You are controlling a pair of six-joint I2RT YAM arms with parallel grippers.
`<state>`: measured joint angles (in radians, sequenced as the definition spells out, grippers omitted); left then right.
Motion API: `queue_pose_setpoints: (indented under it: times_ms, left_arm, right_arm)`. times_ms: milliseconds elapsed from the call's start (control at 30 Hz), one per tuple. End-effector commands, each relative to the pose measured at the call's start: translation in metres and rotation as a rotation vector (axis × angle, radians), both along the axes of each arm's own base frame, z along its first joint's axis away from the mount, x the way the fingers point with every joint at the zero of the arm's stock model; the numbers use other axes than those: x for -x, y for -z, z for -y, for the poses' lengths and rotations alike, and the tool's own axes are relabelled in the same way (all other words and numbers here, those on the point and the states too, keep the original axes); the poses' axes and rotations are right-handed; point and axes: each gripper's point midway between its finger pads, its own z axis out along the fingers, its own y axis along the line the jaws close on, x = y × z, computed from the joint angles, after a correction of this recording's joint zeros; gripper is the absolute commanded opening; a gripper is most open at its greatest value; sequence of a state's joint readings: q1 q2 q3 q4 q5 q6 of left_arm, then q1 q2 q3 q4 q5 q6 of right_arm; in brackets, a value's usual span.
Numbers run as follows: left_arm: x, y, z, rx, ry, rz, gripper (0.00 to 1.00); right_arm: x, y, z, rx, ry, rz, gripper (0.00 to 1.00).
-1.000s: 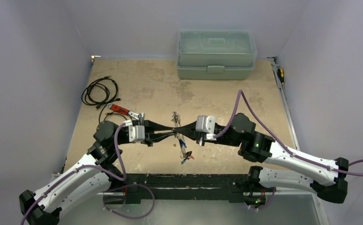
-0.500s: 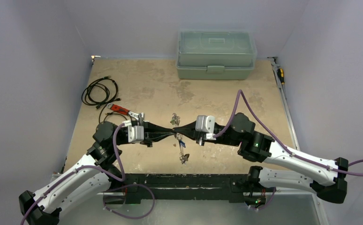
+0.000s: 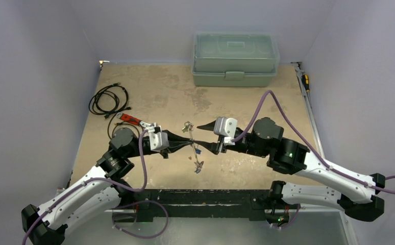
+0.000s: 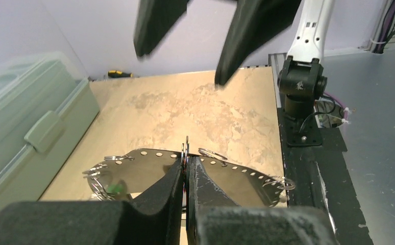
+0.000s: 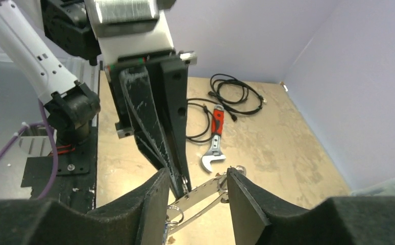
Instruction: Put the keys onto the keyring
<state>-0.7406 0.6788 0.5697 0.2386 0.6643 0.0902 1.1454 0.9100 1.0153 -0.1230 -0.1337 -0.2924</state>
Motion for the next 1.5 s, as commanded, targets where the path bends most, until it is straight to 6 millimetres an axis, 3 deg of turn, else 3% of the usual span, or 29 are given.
queue_pose_setpoints:
  times_ms: [0, 200, 467, 833, 1467]
  left_arm:
    - [-0.008, -0.028, -0.004, 0.031, -0.052, 0.077, 0.0]
    - [-0.011, -0.019, -0.002, -0.008, -0.051, 0.061, 0.0]
    - [-0.009, -0.016, 0.001, -0.024, -0.031, 0.043, 0.0]
    - [-0.007, -0.013, 0.003, -0.034, -0.017, 0.041, 0.0]
    - [-0.005, -0.014, 0.002, -0.033, -0.014, 0.05, 0.0]
  right_arm:
    - [-0.005, -0.017, 0.015, 0.07, 0.053, 0.025, 0.5]
    - [-0.002, 0.002, 0.008, 0.257, -0.004, -0.017, 0.49]
    - [-0.009, 0.019, -0.002, 0.394, -0.024, -0.015, 0.4]
    - [-0.019, 0.025, -0.014, 0.436, -0.022, 0.015, 0.31]
    - [-0.02, 0.043, -0.019, 0.474, -0.028, -0.006, 0.27]
